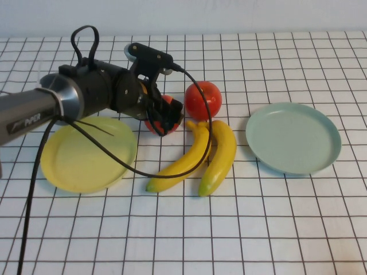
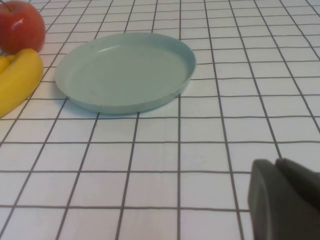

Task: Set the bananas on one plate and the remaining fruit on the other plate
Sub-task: Put one type of fruit in the left plate

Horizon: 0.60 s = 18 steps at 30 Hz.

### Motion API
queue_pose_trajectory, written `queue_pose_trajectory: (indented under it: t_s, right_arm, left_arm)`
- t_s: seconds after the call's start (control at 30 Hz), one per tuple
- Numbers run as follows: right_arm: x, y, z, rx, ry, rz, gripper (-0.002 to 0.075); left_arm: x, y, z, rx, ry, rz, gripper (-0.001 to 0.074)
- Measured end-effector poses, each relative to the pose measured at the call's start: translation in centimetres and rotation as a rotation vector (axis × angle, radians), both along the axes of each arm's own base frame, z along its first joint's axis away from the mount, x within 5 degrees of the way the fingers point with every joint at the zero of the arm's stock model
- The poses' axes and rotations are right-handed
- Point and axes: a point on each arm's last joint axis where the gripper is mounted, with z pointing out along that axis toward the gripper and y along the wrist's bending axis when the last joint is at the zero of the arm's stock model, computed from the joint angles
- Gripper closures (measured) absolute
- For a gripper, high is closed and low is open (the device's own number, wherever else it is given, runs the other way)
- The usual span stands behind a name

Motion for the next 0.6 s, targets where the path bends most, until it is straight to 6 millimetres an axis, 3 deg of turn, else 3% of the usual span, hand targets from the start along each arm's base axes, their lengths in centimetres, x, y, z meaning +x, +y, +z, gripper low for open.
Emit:
queue_pose_trajectory:
  t_s: [0.1, 0.3, 0.43, 0.6]
  right_arm:
    - [0.00, 0.00, 0.00, 0.000, 0.000, 0.000, 0.0741]
    - [0.00, 0.00, 0.00, 0.000, 0.000, 0.000, 0.0741]
    - [0.00, 0.00, 0.00, 0.000, 0.000, 0.000, 0.0741]
    - [0.00, 0.00, 0.00, 0.000, 0.000, 0.000, 0.0741]
  left_arm:
    - [0.47, 0.32, -1.15, 0.002, 0.020, 0.023, 0.0070]
    - [0.72, 0.18, -1.22, -0.016, 0.001, 0.029, 0.0072]
    - [0.82, 0.13, -1.32, -0.020, -0.006, 0.028, 0.0151]
    - [0.87, 0.19, -1.21, -0.013, -0.017, 0.030, 0.0156]
